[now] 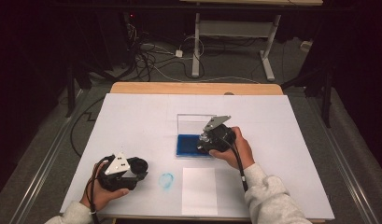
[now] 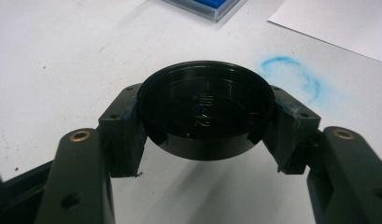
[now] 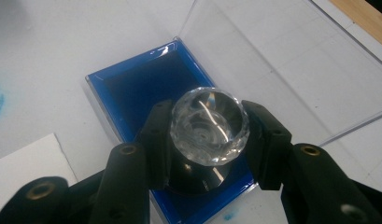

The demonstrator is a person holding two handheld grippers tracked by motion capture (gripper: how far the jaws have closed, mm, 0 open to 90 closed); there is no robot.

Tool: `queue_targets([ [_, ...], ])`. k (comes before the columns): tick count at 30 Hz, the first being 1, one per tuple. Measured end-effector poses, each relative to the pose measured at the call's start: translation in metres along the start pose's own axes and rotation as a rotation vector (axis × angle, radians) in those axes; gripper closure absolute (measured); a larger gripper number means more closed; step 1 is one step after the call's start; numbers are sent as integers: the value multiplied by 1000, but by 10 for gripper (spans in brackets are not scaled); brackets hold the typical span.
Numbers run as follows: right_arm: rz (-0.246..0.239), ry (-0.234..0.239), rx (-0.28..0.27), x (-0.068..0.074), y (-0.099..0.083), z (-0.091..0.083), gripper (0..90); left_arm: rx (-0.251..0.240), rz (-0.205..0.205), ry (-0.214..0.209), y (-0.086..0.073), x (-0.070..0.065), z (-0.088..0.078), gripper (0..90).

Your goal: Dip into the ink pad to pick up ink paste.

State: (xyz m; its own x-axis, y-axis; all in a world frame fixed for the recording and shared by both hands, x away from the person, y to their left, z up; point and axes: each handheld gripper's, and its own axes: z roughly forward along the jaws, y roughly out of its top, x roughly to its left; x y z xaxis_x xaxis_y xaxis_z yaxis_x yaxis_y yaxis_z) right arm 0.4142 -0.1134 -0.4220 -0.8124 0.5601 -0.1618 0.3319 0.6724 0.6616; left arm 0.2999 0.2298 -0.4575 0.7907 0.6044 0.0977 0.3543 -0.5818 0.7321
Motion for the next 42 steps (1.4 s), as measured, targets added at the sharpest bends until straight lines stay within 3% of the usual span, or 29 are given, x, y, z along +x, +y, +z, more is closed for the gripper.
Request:
queue_targets([
  [7,23,18,-16,-2,-3,1,566,-1,0,-3,1,-1,0,367],
  [13,85,46,-42,-10,-7,2,567,-5,0,1,1,-1,-1,367],
  [16,80,43,-41,-9,-7,2,567,-5,2,0,1,-2,-1,367],
  [22,15,-9,-25,1,-4,3,567,-5,1,0,1,-2,-1,367],
  [34,53,12,-59,-2,-12,2,566,-6,4,-1,1,-3,-2,367],
  [42,45,0,-56,0,-10,3,566,-9,0,1,1,-2,-3,367],
])
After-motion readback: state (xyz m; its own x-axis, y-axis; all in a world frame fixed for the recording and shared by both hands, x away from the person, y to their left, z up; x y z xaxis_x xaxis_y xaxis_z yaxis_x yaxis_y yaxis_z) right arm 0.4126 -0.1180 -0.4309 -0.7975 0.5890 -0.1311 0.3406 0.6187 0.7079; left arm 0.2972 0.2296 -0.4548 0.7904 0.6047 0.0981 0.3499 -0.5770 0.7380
